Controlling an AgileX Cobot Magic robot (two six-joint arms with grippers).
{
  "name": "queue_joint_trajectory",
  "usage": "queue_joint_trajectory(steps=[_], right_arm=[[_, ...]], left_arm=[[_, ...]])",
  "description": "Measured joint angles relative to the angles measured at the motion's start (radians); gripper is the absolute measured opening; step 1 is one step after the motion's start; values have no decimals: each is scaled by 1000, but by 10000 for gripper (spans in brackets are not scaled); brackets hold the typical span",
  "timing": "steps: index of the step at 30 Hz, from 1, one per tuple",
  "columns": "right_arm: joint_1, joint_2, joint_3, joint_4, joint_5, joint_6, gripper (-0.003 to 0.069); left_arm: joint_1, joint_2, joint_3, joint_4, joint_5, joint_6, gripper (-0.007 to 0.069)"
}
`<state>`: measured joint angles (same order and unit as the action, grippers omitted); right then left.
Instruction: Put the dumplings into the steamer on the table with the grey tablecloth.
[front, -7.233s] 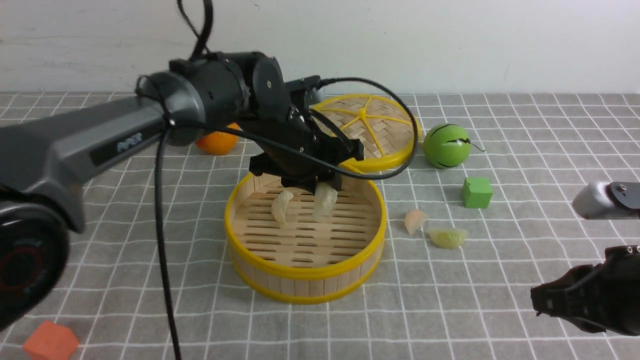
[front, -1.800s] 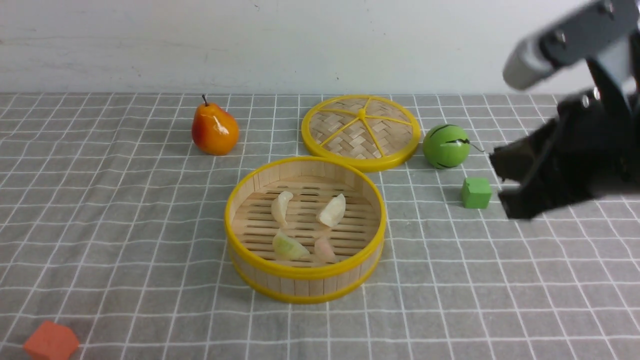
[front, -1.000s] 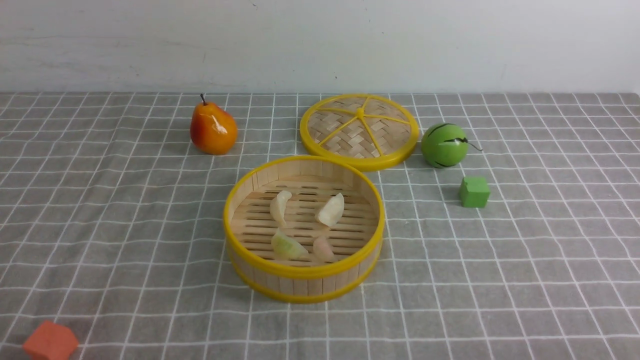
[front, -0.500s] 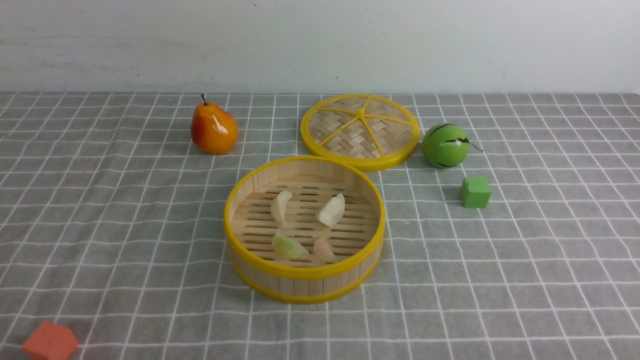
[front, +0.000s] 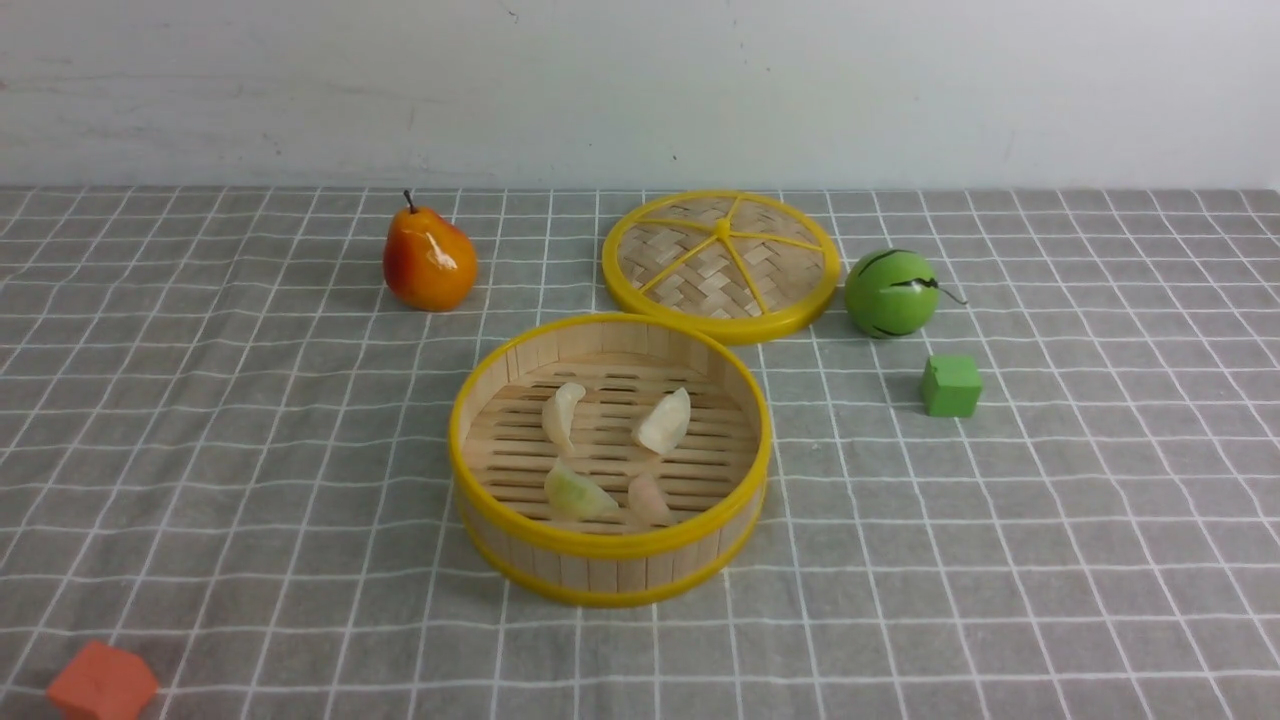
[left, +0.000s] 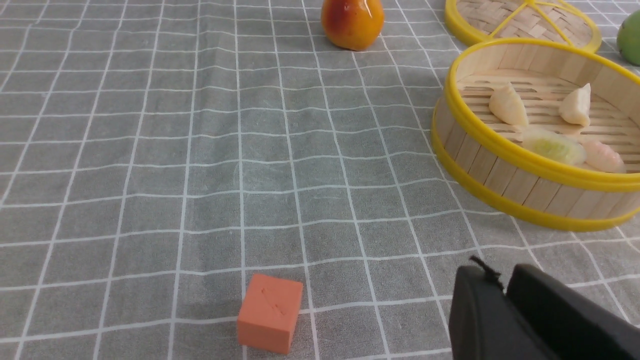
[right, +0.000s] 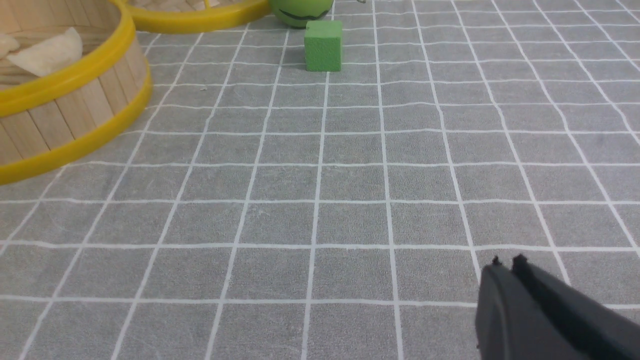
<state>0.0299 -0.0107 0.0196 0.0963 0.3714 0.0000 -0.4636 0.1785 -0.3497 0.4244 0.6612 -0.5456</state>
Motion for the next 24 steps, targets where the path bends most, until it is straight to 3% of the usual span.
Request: queue_joint_trajectory(steps=[6,12,15,19,24], right_arm=[[0,0,0,0,0,0,5],[-2,0,0,0,1,0,10],[-2,-1,0,1,2,0,13],[-2,-1,0,1,3,0,18],[-2,-1,0,1,3,0,22]], left_arm=[[15,-31,21,1,-26,0,80],[205,-179,110,-31,-120,25,82],[351,-190,221,-160,-287,125,83],[431,-190,353,-298,-414,289,84],[417,-190,377,-358,-322,387,29]])
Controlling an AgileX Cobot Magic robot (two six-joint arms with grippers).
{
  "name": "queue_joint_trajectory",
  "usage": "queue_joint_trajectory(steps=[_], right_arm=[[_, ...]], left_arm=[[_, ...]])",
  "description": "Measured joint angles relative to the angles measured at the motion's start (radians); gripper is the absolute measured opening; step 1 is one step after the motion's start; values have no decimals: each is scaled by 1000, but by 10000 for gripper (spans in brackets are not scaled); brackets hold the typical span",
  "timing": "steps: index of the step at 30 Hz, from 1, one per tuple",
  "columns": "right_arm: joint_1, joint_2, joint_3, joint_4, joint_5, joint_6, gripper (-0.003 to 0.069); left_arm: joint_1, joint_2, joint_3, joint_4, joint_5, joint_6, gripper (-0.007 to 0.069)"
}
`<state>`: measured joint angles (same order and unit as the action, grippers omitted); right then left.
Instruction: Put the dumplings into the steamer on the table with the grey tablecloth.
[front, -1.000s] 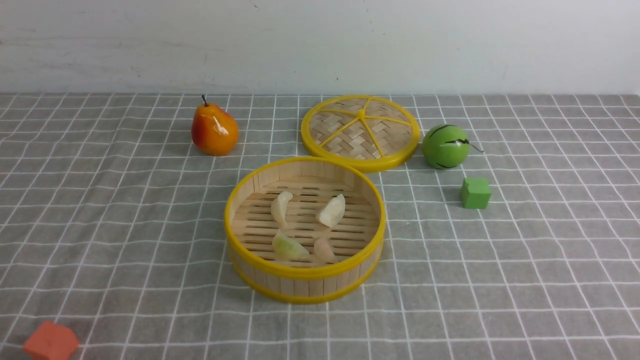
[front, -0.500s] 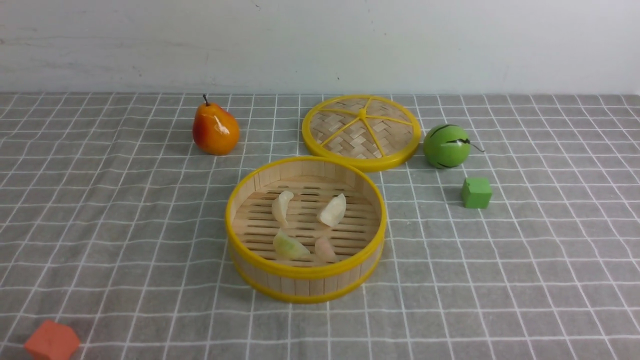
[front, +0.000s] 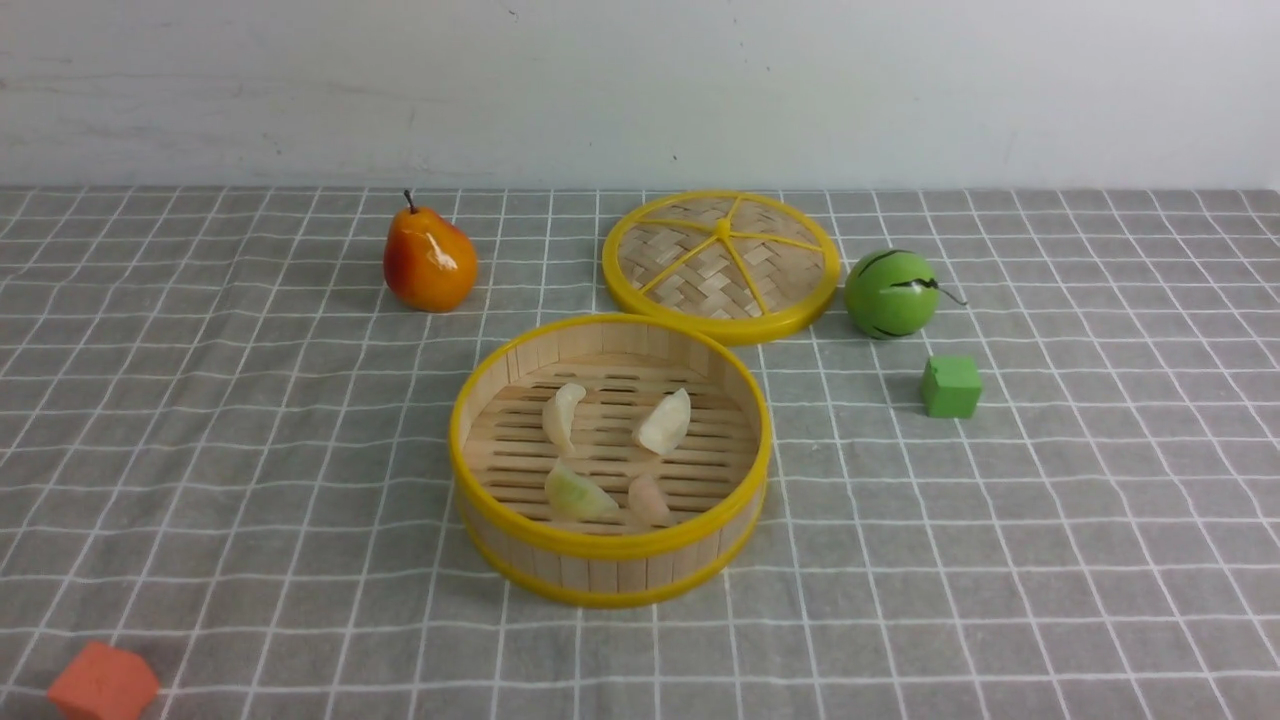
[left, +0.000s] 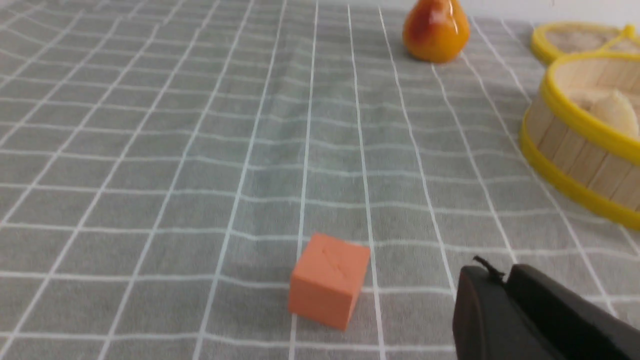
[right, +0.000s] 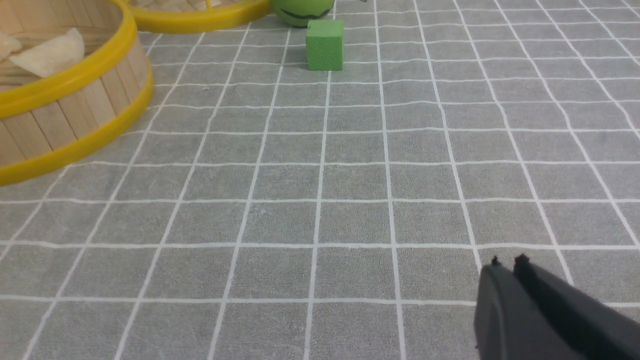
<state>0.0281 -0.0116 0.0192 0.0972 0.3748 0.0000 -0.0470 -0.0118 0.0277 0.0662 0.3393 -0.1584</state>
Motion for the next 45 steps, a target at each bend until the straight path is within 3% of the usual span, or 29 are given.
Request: queue_joint_trajectory(steps=[2,45], right_arm=[[0,0,0,0,1,0,27],[0,0,0,0,1,0,78]], left_arm=[[-21,0,1,-5,48,9,-14],[-39,0,2,-7,60,20,-14]])
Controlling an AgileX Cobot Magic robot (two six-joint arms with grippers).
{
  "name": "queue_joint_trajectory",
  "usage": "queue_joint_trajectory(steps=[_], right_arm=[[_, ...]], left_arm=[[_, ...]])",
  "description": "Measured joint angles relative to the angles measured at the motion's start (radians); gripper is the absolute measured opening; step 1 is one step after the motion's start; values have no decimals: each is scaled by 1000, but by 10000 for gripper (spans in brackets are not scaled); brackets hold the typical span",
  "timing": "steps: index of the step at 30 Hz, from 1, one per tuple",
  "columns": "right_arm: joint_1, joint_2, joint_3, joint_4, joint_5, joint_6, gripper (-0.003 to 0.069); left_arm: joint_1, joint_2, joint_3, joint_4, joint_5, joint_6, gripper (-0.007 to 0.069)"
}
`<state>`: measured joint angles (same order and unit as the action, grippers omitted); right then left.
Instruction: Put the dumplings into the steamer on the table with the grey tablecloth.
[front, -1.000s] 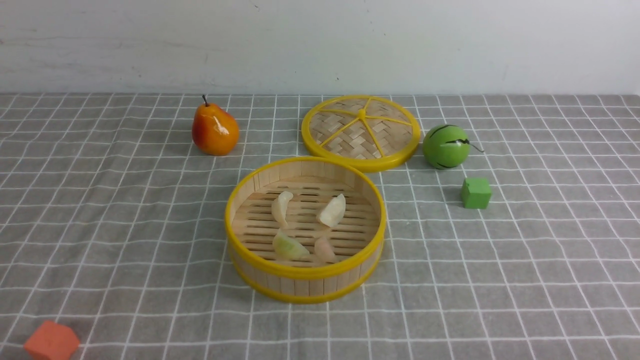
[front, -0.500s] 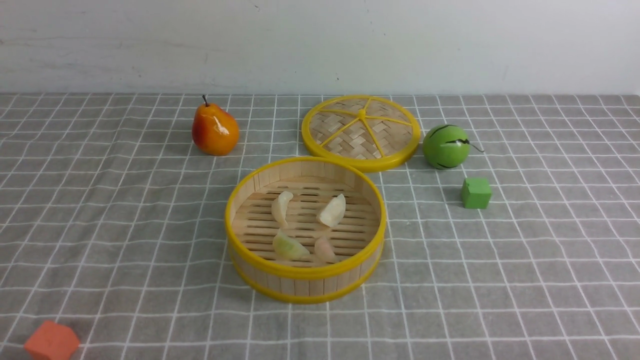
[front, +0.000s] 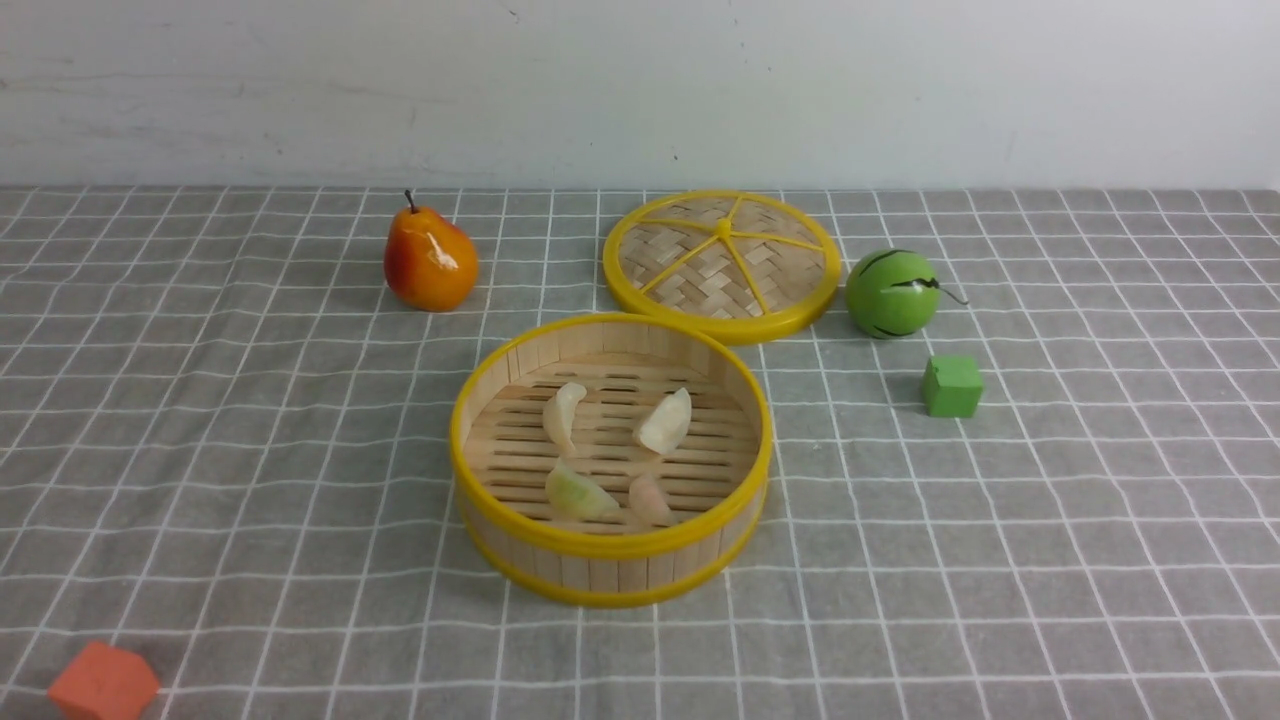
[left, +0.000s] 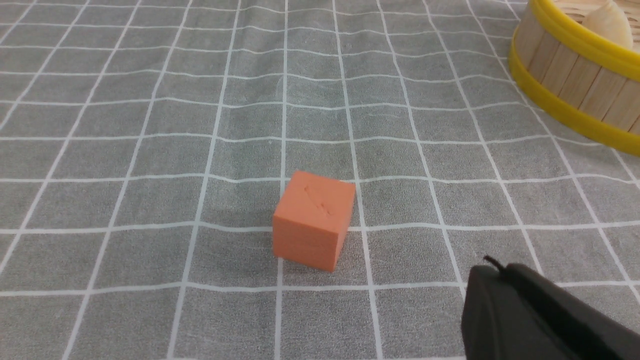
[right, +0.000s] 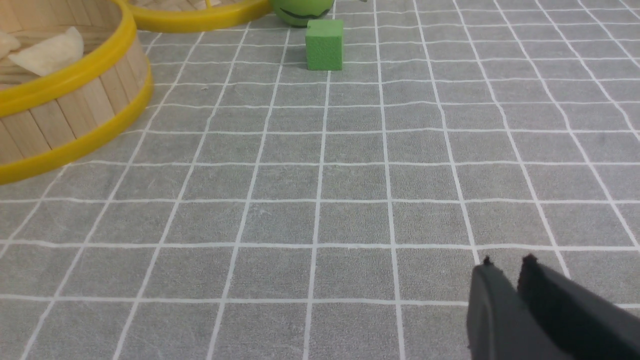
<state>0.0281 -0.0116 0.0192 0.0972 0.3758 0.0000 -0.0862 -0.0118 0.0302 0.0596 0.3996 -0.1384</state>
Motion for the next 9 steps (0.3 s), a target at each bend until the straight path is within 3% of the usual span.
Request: queue_joint_trajectory(steps=[9], right_arm=[[0,0,0,0,0,0,95]], left_arm=[[0,0,0,0,0,1,-14]])
